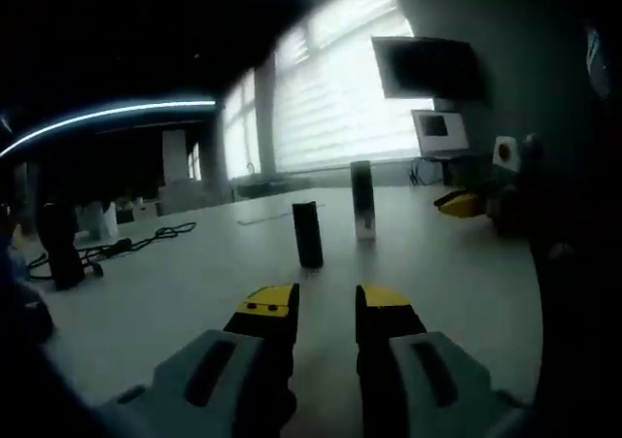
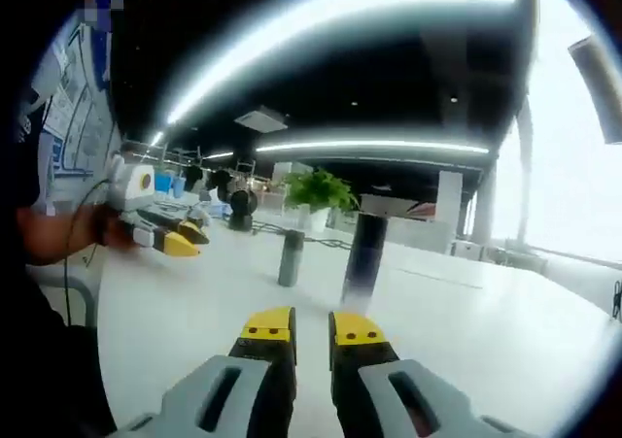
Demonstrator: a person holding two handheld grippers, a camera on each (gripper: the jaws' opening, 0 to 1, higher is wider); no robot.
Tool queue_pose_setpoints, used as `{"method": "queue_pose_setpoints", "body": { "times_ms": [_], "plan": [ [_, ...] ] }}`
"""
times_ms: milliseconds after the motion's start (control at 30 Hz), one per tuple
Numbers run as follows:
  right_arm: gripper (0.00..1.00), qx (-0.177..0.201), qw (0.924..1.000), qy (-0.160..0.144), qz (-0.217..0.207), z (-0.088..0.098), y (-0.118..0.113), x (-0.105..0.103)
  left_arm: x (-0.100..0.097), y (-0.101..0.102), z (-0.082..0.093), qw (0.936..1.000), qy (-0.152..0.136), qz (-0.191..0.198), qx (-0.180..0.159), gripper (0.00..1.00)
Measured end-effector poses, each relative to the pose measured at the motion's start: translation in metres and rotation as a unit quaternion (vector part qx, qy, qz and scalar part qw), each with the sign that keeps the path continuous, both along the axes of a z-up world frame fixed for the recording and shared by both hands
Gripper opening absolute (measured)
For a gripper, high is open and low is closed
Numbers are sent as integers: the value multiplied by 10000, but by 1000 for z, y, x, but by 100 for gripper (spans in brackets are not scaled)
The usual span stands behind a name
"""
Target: Pick up cosmetic bottle twist off cap place on table pick up cap screw tight cap place on table
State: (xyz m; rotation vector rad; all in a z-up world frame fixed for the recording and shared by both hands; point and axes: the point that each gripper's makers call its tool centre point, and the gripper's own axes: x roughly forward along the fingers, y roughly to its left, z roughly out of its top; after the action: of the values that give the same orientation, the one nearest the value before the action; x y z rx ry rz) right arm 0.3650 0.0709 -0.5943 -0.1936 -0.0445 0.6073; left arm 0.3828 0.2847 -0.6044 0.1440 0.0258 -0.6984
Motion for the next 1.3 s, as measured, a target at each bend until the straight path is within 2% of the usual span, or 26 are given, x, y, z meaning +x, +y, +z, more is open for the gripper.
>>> {"method": "queue_pose_setpoints", "body": {
  "times_ms": [1300],
  "plan": [
    [7, 29, 10000, 0, 14, 2, -1, -1, 3, 4, 5, 9998, 39, 109, -168, 15]
  ]
}}
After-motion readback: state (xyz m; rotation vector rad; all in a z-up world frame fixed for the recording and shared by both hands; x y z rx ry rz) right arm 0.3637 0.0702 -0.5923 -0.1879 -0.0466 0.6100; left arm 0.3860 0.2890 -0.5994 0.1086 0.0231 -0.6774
